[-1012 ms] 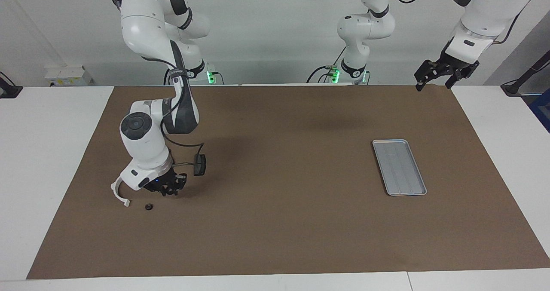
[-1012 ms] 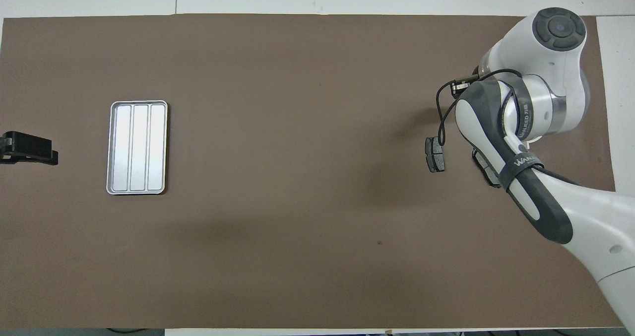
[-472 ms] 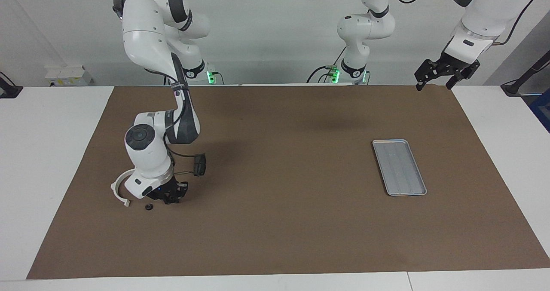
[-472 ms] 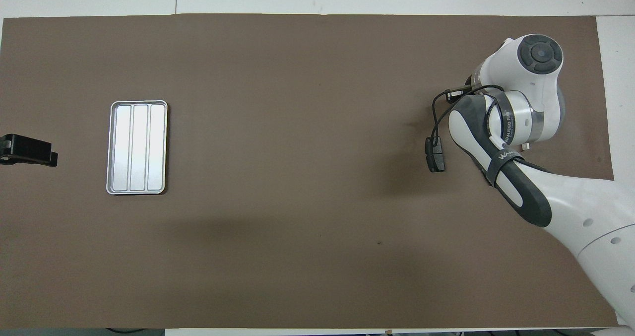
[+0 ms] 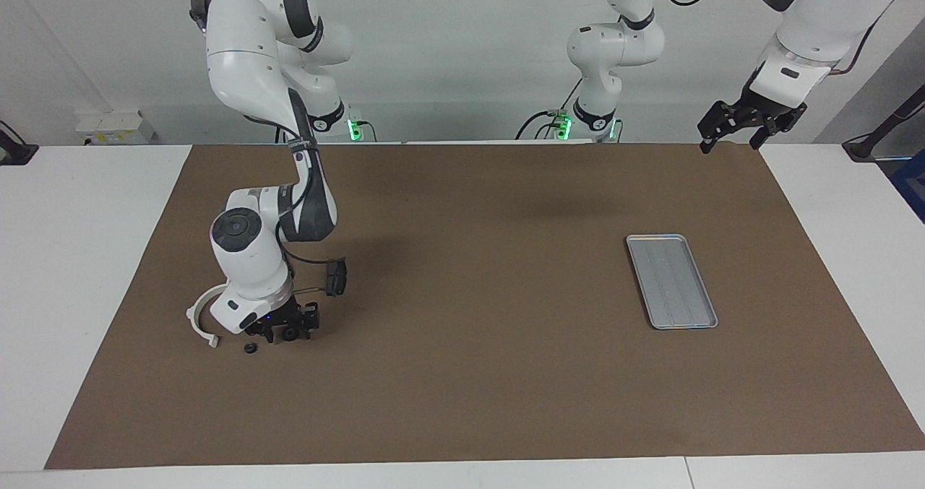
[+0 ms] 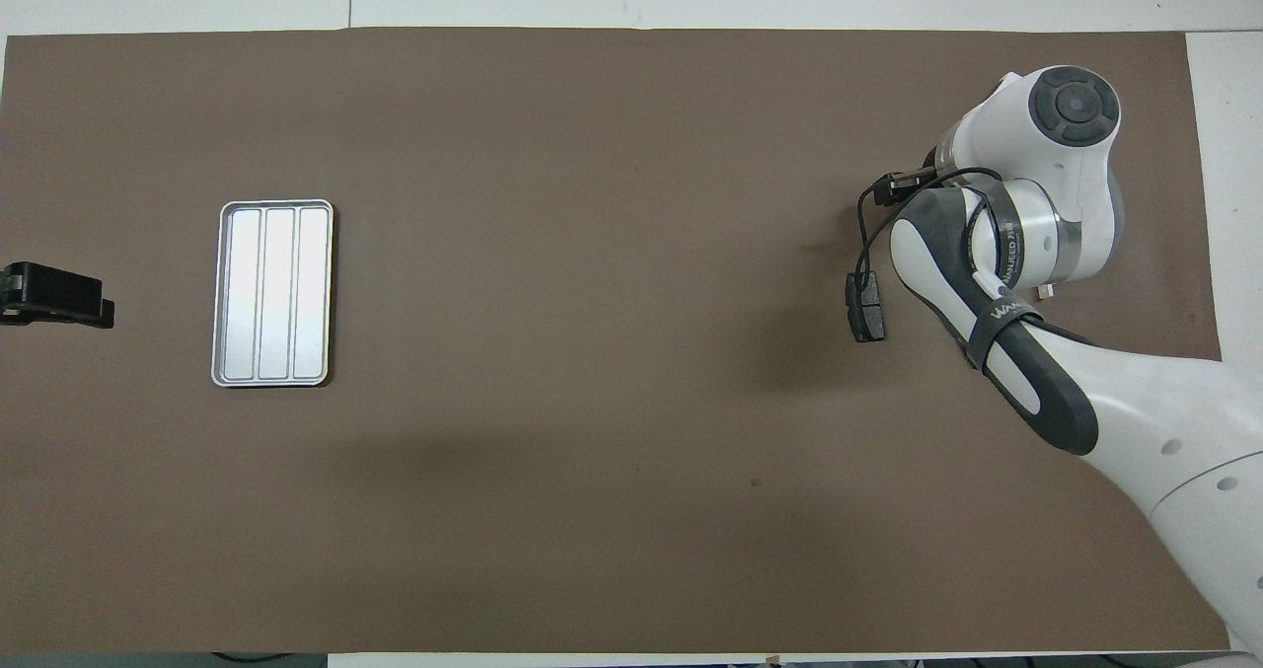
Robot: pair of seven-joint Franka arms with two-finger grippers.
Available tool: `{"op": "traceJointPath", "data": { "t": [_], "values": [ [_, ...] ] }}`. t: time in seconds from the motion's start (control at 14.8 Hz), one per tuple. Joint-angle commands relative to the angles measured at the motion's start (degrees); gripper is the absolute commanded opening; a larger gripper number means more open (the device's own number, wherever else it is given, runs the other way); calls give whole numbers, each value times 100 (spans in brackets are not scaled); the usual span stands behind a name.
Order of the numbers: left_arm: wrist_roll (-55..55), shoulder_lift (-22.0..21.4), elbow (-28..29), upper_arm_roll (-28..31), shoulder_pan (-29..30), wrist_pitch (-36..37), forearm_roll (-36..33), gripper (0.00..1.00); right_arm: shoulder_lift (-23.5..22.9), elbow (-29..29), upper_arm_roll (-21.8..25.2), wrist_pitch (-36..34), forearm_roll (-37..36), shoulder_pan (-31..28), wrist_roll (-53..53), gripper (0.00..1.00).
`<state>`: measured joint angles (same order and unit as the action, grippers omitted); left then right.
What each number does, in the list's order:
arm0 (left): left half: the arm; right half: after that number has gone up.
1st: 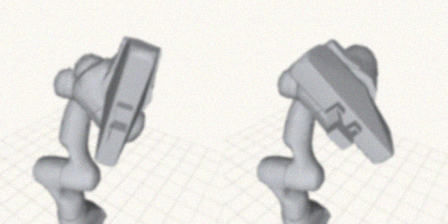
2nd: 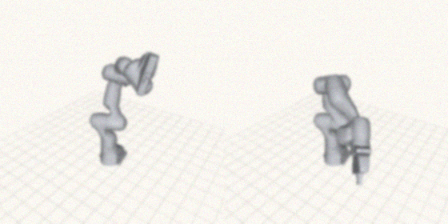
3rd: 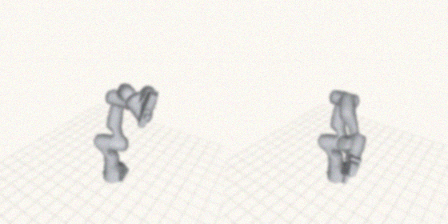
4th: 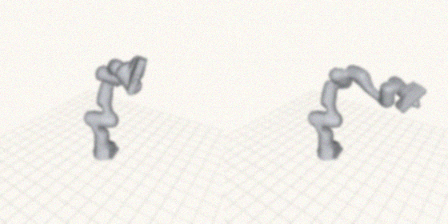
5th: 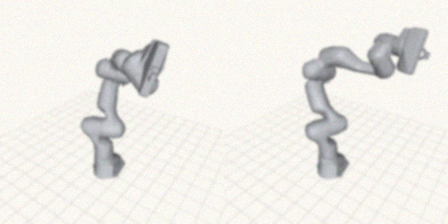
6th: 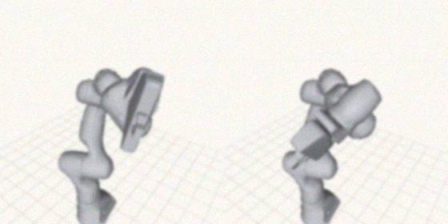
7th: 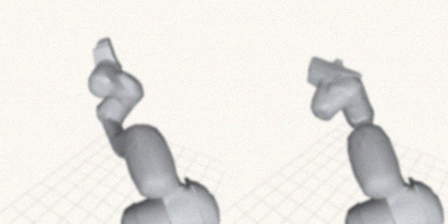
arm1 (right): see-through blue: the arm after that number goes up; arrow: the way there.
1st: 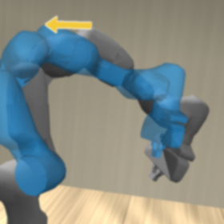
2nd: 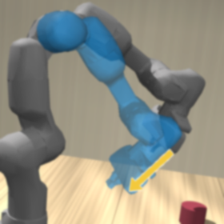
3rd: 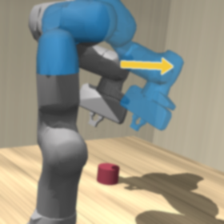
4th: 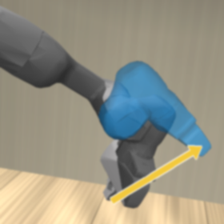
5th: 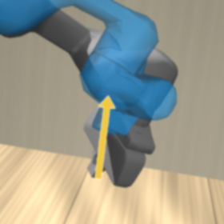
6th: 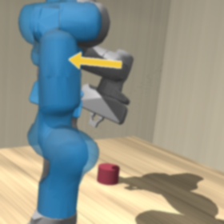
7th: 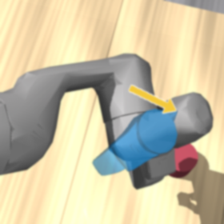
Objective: Place bearing gear from tray to pile
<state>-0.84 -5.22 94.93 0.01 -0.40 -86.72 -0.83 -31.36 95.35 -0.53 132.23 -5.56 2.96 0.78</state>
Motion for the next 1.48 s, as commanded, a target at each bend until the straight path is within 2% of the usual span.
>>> {"op": "traceJointPath", "data": {
  "t": [0.0, 0.4, 0.67, 0.88, 1.21, 1.42],
  "values": [
    [-31, 13, -1, 43, -39, -11, 12, 100, 305, 106, -61, -65, 38, -15, -122, 100],
    [-75, -14, -1, 52, -22, 24, 4, 100, 842, 89, -70, -583, 38, -23, -175, 100],
    [-75, -14, -1, 43, -39, 24, 4, 100, 1289, 54, -78, -1276, 64, -14, -157, 100],
    [-75, -22, -1, 52, -30, 24, 4, 100, 1921, 80, -70, -2058, 563, -14, -131, 100],
    [-75, -14, -1, 43, -30, 24, 4, 100, 3292, 133, -79, -3754, 626, -14, -122, 100],
    [-75, -14, -1, 43, -30, 24, 4, 100, 3768, 133, -79, -4537, 679, 3, -43, 100]
  ]
}}
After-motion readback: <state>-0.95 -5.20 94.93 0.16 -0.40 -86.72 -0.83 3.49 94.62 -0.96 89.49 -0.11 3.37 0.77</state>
